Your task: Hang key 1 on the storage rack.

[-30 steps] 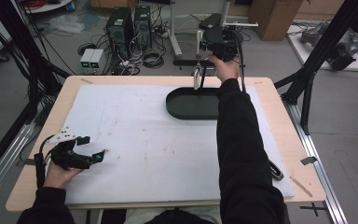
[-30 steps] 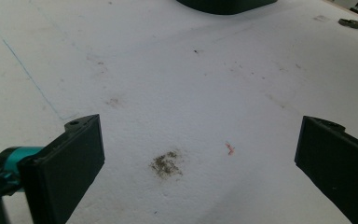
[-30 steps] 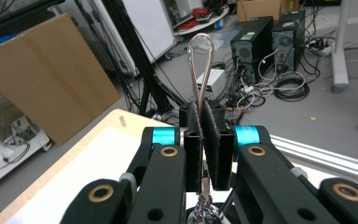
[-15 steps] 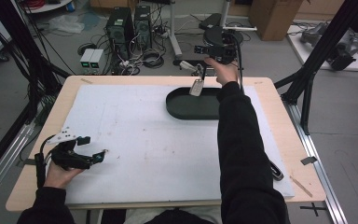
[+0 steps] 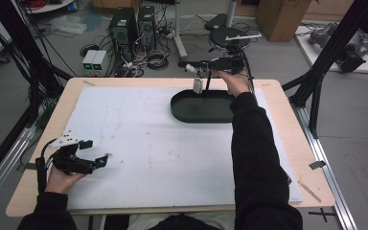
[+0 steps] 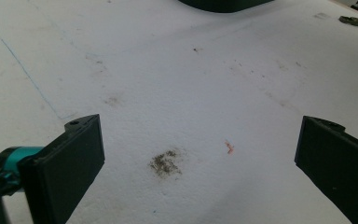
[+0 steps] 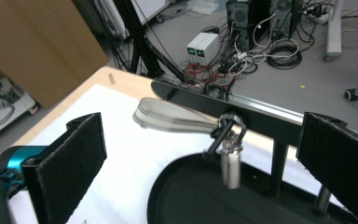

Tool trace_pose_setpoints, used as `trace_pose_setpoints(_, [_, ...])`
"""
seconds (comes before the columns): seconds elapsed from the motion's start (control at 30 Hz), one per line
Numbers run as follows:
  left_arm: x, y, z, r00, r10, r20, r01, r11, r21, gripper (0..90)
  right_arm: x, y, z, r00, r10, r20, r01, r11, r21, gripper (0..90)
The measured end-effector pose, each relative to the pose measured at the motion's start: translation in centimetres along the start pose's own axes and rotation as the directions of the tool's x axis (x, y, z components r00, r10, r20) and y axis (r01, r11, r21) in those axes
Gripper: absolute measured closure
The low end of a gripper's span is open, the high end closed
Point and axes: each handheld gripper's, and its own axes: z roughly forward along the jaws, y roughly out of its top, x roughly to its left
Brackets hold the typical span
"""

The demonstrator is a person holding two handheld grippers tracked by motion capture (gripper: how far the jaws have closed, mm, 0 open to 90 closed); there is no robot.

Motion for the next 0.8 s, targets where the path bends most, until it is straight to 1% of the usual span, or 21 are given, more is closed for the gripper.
trace_pose_setpoints(0.03, [0.0,0.0,0.0,1.0000,0.001,0.001,-0.001,1.0000,0.001,1.8,0.0,0.0,0.0,1.0000,0.000,0.000,0.000,1.0000,0.000,0.7])
trace_pose_setpoints(0.1, [0.0,0.0,0.0,1.0000,0.003,0.001,-0.003,1.0000,0.002,1.8,0.1,-0.4,-0.3,0.9997,-0.018,0.015,0.018,0.9997,0.016,0.7])
trace_pose_setpoints(0.13, [0.0,0.0,0.0,1.0000,0.003,0.000,-0.003,1.0000,0.003,1.8,0.2,-0.7,-0.6,0.9996,-0.024,0.011,0.024,0.9996,0.017,0.7])
trace_pose_setpoints(0.2, [0.0,0.0,0.0,1.0000,0.002,0.000,-0.002,1.0000,0.003,1.8,0.3,-0.8,-0.7,0.9995,-0.026,0.016,0.026,0.9995,0.018,0.7])
trace_pose_setpoints(0.27, [0.0,0.0,0.0,1.0000,0.001,-0.001,-0.001,1.0000,0.001,1.8,0.3,-1.5,-1.2,0.9994,-0.027,0.023,0.026,0.9995,0.020,0.7])
trace_pose_setpoints(0.3, [0.0,0.0,0.0,1.0000,0.000,-0.002,0.000,1.0000,0.001,1.8,0.3,-1.5,-1.2,0.9994,-0.027,0.023,0.026,0.9995,0.020,0.7])
trace_pose_setpoints(0.37, [0.0,0.0,0.0,1.0000,0.001,-0.002,-0.001,1.0000,0.002,1.8,0.2,-2.1,-1.6,0.9988,-0.035,0.035,0.033,0.9986,0.042,0.7])
trace_pose_setpoints(0.4, [0.0,0.0,0.0,1.0000,0.003,-0.002,-0.003,1.0000,0.004,1.8,0.3,-2.2,-1.8,0.9982,-0.043,0.042,0.042,0.9984,0.038,0.7])
trace_pose_setpoints(0.43, [0.0,0.0,0.0,1.0000,0.003,-0.002,-0.003,1.0000,0.004,1.8,0.4,-2.3,-2.0,0.9983,-0.045,0.037,0.044,0.9987,0.024,0.7])
trace_pose_setpoints(0.5, [0.0,0.0,0.0,1.0000,0.003,-0.001,-0.003,1.0000,0.005,1.8,0.4,-2.4,-2.4,0.9992,-0.034,0.022,0.034,0.9994,0.009,0.7])
trace_pose_setpoints(0.6, [0.0,0.0,0.0,1.0000,0.001,-0.004,-0.001,1.0000,0.003,1.8,0.4,-2.6,-2.5,0.9986,-0.044,0.029,0.043,0.9990,0.010,0.7])
trace_pose_setpoints(0.67, [0.0,0.0,0.0,1.0000,0.003,-0.005,-0.003,1.0000,0.005,1.8,0.3,-3.1,-2.9,0.9984,-0.046,0.034,0.045,0.9989,0.015,0.7])
trace_pose_setpoints(0.77, [0.0,0.0,0.0,1.0000,0.003,-0.004,-0.003,1.0000,0.006,1.8,0.3,-3.5,-3.3,0.9971,-0.058,0.048,0.057,0.9977,0.037,0.7])
trace_pose_setpoints(0.8, [0.0,0.0,0.0,1.0000,0.003,-0.004,-0.003,1.0000,0.007,1.8,0.3,-3.5,-3.3,0.9971,-0.058,0.048,0.057,0.9977,0.037,0.7])
